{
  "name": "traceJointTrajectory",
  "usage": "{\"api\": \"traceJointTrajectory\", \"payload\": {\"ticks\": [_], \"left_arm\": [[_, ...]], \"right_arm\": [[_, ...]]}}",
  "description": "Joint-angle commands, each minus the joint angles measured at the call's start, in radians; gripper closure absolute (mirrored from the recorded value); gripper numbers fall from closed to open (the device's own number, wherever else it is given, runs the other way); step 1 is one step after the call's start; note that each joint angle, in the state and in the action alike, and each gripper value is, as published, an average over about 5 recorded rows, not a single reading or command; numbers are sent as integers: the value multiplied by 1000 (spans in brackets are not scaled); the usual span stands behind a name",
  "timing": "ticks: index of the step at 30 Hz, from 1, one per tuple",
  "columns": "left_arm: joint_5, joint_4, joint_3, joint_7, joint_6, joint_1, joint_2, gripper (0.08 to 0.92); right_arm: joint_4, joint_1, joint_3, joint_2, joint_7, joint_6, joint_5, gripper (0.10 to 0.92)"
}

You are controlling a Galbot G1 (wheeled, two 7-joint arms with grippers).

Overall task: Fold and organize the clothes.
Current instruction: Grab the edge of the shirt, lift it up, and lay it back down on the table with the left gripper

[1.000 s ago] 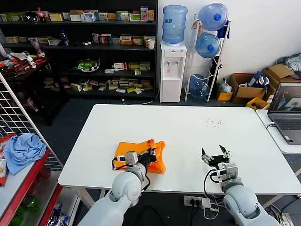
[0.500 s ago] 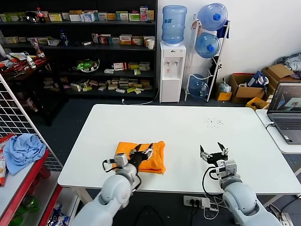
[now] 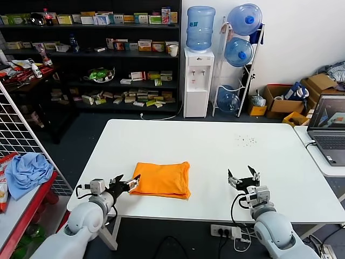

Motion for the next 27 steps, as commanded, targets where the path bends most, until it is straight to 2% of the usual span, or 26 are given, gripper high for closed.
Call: {"api": "traceJointTrajectory", "payload": {"ticks": [1, 10, 15, 24, 27], "left_arm": [[-123, 69, -50, 142, 72, -33, 29, 177], [-33, 188, 5, 190, 60, -119, -57, 177], [28, 244, 20, 200, 48, -147, -72, 177], [35, 219, 29, 212, 65, -137, -75, 178], [31, 203, 28, 214, 68, -128, -75, 218]], "right_arm": [[8, -25, 11, 3, -2, 2, -6, 203], [25, -38, 22, 2, 1, -2, -5, 203], [44, -47, 29, -7, 0, -6, 2, 203], [50, -36, 24, -7, 3, -10, 10, 203], [52, -32, 22, -6, 5, -11, 12, 203]]}}
